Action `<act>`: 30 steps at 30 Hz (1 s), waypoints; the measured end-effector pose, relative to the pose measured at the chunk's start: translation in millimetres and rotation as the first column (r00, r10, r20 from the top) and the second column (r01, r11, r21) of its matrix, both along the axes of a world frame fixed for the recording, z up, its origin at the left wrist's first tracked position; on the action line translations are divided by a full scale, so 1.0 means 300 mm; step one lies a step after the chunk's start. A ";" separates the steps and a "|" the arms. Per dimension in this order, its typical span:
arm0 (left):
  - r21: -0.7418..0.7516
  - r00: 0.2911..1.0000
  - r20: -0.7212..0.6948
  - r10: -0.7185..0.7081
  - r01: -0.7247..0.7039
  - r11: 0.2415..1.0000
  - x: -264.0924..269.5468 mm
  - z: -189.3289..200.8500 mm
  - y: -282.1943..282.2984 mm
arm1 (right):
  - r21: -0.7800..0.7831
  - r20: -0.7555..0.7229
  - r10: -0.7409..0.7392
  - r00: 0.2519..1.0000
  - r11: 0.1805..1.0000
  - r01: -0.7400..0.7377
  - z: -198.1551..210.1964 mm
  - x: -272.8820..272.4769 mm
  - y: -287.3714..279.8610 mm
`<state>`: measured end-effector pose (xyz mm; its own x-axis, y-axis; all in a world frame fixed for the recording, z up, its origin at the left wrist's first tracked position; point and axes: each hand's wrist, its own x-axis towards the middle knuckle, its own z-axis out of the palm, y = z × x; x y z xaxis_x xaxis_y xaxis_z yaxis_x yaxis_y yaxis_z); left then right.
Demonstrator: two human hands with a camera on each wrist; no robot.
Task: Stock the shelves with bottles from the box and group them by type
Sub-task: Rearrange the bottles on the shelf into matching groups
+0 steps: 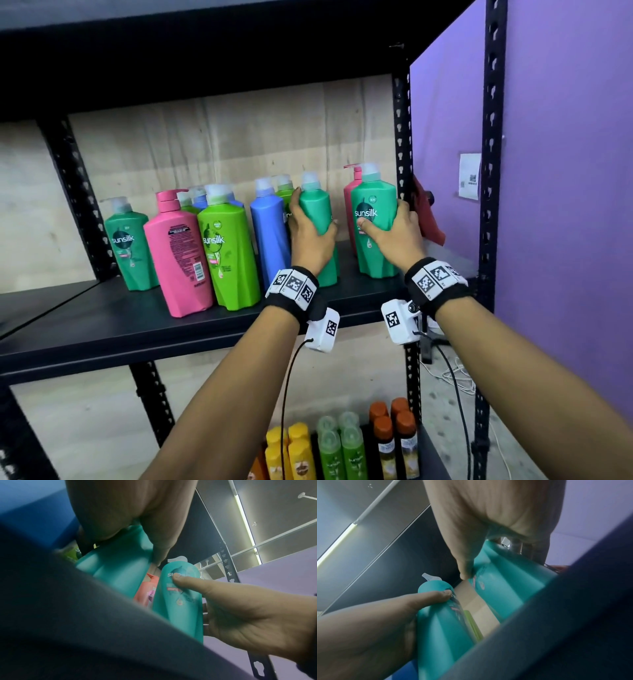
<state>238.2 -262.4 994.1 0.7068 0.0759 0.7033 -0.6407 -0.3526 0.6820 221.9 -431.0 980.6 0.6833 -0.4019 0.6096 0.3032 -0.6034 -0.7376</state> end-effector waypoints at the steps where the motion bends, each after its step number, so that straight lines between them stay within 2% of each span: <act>1: -0.012 1.000 0.013 -0.008 0.008 1.000 -0.003 -0.003 0.001 | 0.012 0.013 0.002 1.000 1.000 -0.002 -0.005 -0.007 0.003; 9: -0.068 0.983 0.182 0.005 0.008 0.998 -0.084 -0.046 0.003 | 0.079 0.256 0.029 0.966 0.996 -0.051 -0.043 -0.101 0.052; 16: -0.156 0.969 0.249 -0.008 0.048 0.987 -0.198 -0.046 0.082 | 0.097 0.383 0.075 0.921 0.988 -0.121 -0.057 -0.193 0.142; 20: -0.195 0.945 0.324 0.035 0.031 0.980 -0.261 -0.034 0.169 | 0.060 0.421 0.116 0.900 0.986 -0.156 -0.051 -0.233 0.236; 30: -0.187 0.940 0.340 -0.018 0.086 0.979 -0.347 0.039 0.513 | 0.014 0.501 0.228 0.835 0.962 -0.272 0.008 -0.274 0.586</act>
